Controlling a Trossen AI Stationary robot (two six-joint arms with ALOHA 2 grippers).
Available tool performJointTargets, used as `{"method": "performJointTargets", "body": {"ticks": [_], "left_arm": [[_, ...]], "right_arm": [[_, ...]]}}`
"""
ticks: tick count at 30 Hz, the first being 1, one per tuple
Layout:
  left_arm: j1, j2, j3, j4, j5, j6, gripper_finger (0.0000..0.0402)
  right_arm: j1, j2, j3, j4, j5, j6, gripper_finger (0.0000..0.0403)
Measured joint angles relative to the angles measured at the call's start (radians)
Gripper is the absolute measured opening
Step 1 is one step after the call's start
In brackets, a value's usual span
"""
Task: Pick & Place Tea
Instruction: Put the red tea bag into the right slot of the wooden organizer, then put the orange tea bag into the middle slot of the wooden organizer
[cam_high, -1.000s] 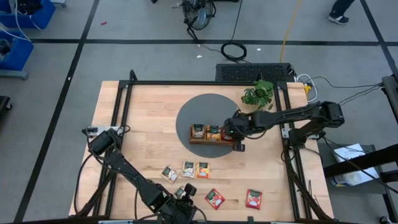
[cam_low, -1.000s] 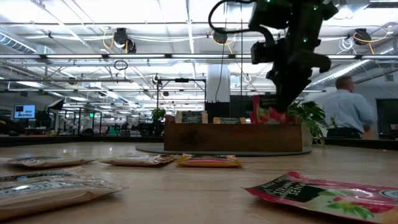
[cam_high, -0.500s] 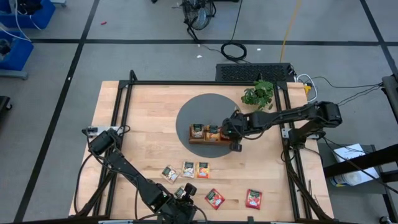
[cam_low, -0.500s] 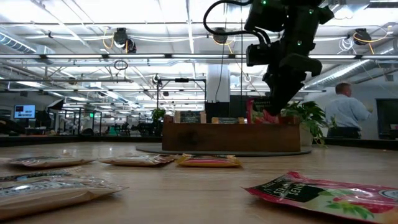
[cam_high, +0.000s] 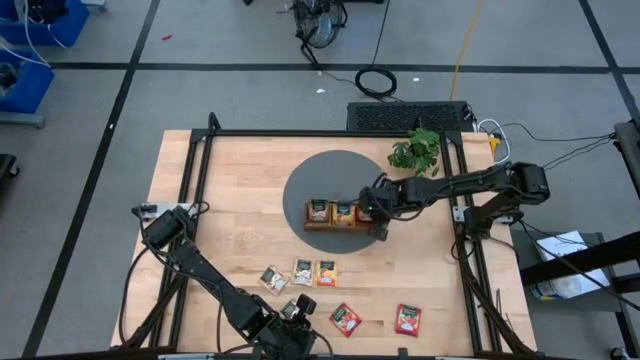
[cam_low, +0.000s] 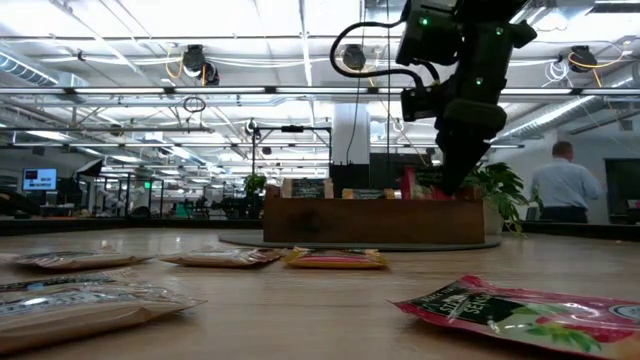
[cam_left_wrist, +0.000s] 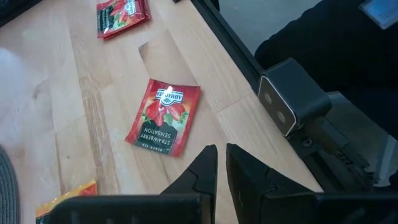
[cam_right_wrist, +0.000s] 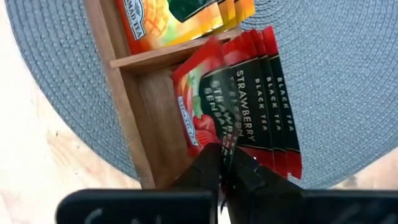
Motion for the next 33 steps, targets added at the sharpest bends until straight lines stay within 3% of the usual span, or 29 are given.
{"method": "performJointTargets", "body": {"ticks": [17,23,26,29,33], "left_arm": [[0.0,-0.001,-0.005,-0.02,-0.06,-0.012,0.0042],[0.008,-0.003,-0.061,-0.013,-0.116,-0.024,0.0042],[0.026,-0.003,-0.1,0.014,-0.13,-0.049,0.0042],[0.043,-0.003,-0.123,0.027,-0.13,-0.068,0.0042],[0.058,-0.002,-0.124,0.025,-0.13,-0.112,0.0042]], "right_arm": [[0.0,-0.03,0.0,0.014,-0.026,0.047,0.0099],[0.021,-0.16,0.0,0.016,0.085,0.026,0.009],[0.087,-0.209,0.0,0.032,0.113,0.024,0.0074],[0.211,-0.217,-0.029,0.155,0.109,0.031,0.0053],[0.382,-0.185,-0.163,0.556,0.103,-0.024,0.0018]]}}
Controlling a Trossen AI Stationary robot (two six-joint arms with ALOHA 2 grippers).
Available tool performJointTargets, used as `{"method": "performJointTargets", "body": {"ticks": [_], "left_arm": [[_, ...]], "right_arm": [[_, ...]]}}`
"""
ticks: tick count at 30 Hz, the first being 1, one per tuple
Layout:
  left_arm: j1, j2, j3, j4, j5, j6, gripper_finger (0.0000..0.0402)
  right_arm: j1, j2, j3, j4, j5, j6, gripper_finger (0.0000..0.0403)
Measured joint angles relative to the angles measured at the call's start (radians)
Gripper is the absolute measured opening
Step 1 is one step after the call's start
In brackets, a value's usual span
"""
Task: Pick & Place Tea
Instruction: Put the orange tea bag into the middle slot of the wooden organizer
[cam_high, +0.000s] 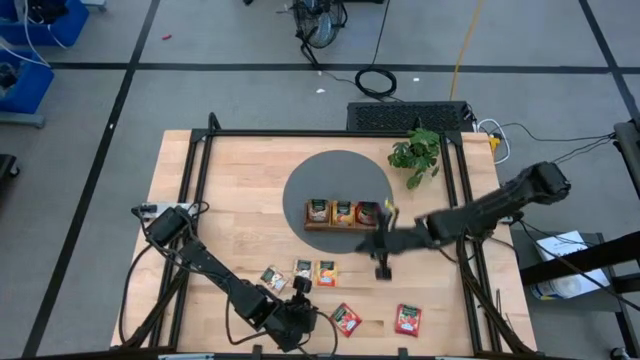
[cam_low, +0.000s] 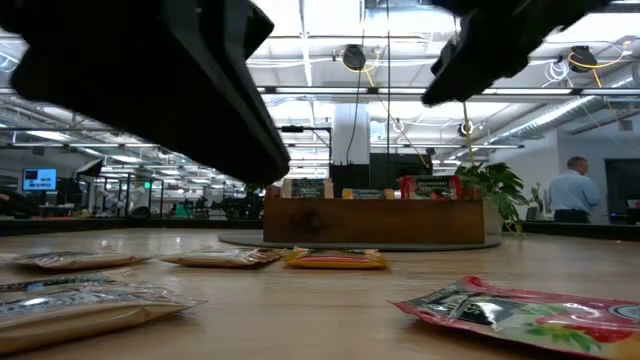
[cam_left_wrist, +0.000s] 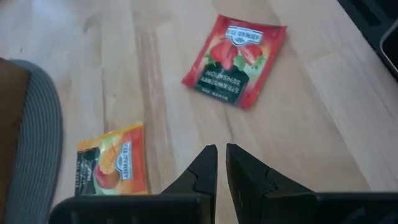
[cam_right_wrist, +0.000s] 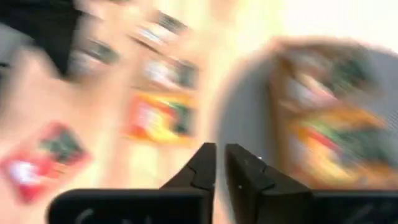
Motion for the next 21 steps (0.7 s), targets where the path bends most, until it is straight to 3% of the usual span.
{"method": "performJointTargets", "body": {"ticks": [5,8,14,21], "left_arm": [[0.013,0.0,0.008,0.02,-0.01,-0.007,0.0042],[0.033,0.001,0.008,0.021,-0.05,-0.045,0.0042],[0.092,0.001,0.006,-0.046,-0.07,-0.153,0.0042],[0.148,0.002,-0.076,-0.032,0.033,-0.204,0.0042]], "right_arm": [[0.114,0.092,-0.181,0.588,-0.001,-0.045,0.0007],[0.128,0.185,-0.23,0.801,0.0,-0.025,0.0004],[0.105,0.359,-0.233,0.877,0.0,0.139,0.0005],[0.074,0.493,-0.233,1.016,-0.035,0.31,0.0026]]}}
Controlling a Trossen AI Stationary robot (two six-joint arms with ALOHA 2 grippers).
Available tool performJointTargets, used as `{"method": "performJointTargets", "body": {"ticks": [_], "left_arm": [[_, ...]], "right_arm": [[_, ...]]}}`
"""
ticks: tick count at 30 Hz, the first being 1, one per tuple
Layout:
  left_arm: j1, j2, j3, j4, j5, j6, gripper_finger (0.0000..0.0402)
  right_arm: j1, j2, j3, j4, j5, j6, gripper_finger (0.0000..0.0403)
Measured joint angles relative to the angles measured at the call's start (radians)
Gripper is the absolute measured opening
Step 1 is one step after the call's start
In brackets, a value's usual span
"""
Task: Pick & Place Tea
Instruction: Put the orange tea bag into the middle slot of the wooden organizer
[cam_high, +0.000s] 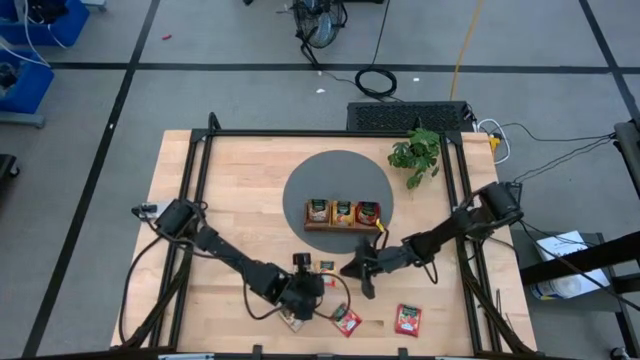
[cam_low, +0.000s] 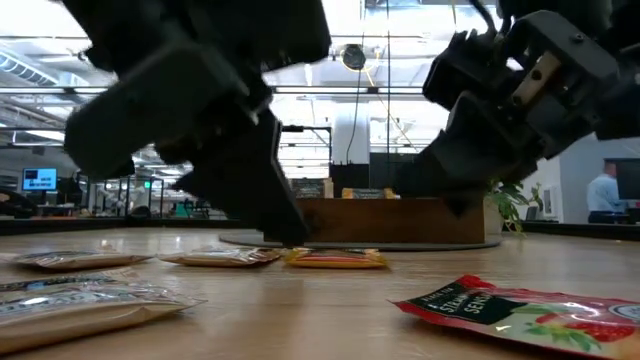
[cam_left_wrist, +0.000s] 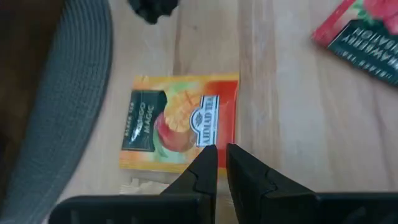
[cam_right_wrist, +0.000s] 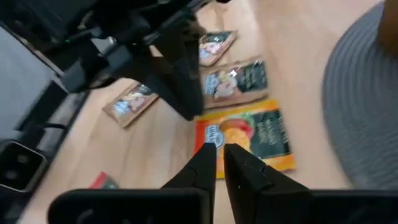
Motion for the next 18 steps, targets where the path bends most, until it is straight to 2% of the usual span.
{"method": "performJointTargets", "body": {"ticks": [2,7,18], "left_arm": [[0.014,0.0,-0.032,0.047,0.027,0.009,0.0042],[0.042,0.0,-0.085,0.176,0.083,0.047,0.0042],[0.058,-0.001,-0.096,0.206,0.099,0.079,0.0042]], "right_arm": [[-0.006,0.021,0.001,0.025,-0.036,0.046,0.0032],[-0.007,0.059,0.002,0.056,-0.041,0.121,0.0052],[-0.006,0.08,0.003,0.017,0.043,0.192,0.0101]]}}
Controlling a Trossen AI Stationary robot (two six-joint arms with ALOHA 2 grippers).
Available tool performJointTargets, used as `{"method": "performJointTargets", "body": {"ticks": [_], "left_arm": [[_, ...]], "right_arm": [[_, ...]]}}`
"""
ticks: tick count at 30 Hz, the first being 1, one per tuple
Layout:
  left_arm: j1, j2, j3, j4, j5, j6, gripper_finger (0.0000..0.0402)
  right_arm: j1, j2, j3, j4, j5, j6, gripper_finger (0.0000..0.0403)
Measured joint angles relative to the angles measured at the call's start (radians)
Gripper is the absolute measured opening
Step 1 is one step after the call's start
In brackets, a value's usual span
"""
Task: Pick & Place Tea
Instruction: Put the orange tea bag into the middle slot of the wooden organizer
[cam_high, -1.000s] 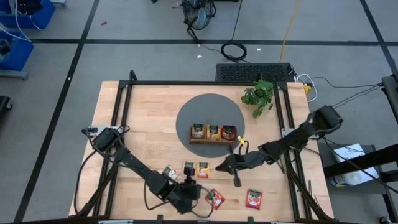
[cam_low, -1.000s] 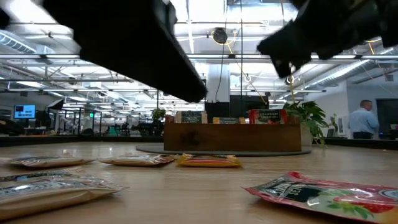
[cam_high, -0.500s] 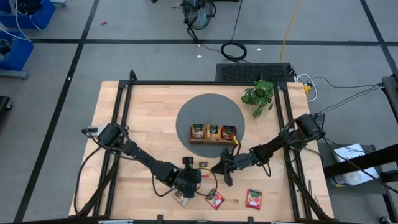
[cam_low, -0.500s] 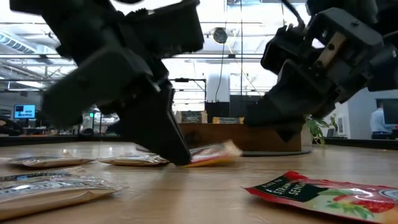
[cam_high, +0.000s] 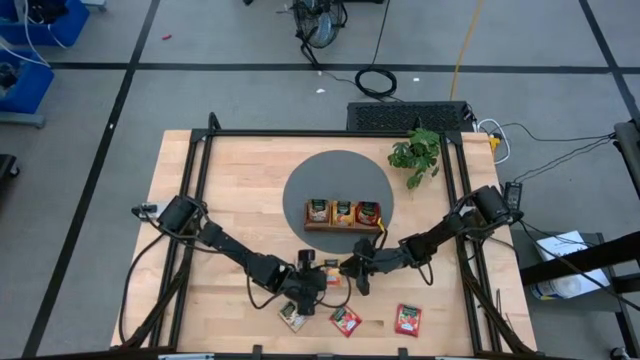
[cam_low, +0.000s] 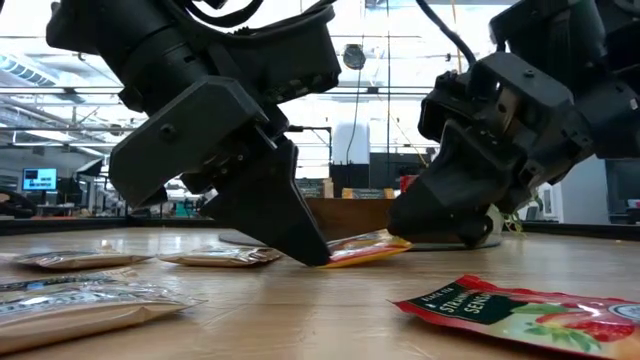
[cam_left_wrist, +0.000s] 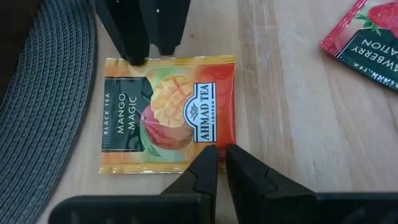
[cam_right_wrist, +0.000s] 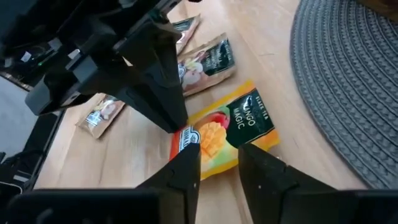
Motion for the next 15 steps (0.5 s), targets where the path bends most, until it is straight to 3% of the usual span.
{"method": "performJointTargets", "body": {"ticks": [5,15], "left_arm": [[0.001,0.0,-0.001,0.022,0.004,0.02,0.0042],[0.005,0.0,-0.031,0.067,0.003,0.017,0.0042]], "right_arm": [[-0.001,-0.002,0.002,-0.019,0.001,0.044,0.0115],[-0.005,-0.059,0.0,-0.074,0.045,-0.023,0.0124]]}}
